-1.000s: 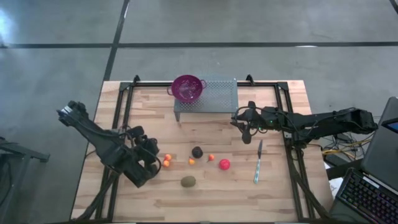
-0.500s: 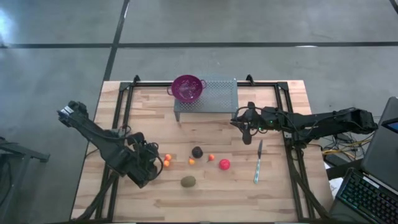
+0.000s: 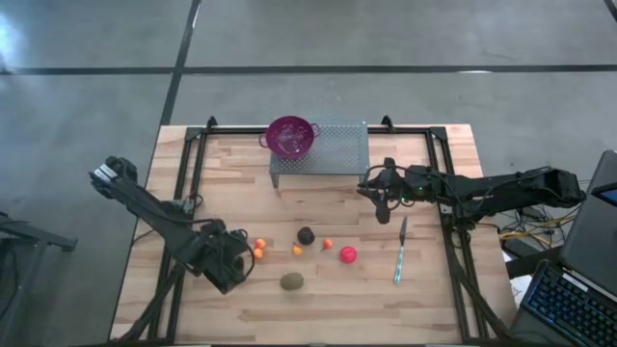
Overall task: Pick & Place Fruit
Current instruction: Put the black plum into the purple strainer bowl on the shelf
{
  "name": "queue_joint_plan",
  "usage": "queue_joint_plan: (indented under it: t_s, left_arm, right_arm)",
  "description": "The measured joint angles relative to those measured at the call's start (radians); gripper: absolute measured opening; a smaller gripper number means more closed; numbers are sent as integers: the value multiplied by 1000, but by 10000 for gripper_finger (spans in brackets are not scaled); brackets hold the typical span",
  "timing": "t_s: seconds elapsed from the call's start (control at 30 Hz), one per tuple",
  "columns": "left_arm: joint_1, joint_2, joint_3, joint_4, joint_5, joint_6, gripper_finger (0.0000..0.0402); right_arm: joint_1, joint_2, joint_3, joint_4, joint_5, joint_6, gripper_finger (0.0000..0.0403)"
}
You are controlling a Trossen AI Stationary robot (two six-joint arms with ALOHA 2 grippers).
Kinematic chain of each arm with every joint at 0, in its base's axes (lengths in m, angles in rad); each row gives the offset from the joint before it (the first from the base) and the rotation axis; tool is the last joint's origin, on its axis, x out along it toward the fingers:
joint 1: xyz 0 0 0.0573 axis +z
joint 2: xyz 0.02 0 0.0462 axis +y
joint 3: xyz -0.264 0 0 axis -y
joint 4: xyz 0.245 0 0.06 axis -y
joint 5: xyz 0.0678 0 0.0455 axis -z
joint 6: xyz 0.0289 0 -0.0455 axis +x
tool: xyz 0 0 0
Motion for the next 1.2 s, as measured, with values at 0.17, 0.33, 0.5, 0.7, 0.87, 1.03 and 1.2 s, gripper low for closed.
queue_joint_plan:
  t_s: [0.17, 0.33, 0.5, 0.7, 0.87, 1.03, 1.2]
  left_arm:
    - [0, 0, -41, 76, 4, -1, 254]
    - [-1, 0, -79, 91, 68, -39, 288]
    - [-5, 0, -93, 95, 168, -55, 304]
    - [-6, 0, -93, 96, 169, -46, 301]
    - [-6, 13, -100, 99, 169, -18, 300]
    - [-6, 31, -139, 147, 173, 18, 302]
    - [-6, 32, -183, 213, 196, 20, 303]
  right_arm:
    - [0, 0, 0, 0, 0, 11, 101]
    - [0, 0, 0, 0, 0, 11, 108]
    - [0, 0, 0, 0, 0, 11, 112]
    - [0, 0, 0, 0, 0, 11, 112]
    - [0, 0, 0, 0, 0, 10, 96]
    - [0, 0, 0, 0, 0, 7, 79]
    - [0, 0, 0, 0, 0, 7, 68]
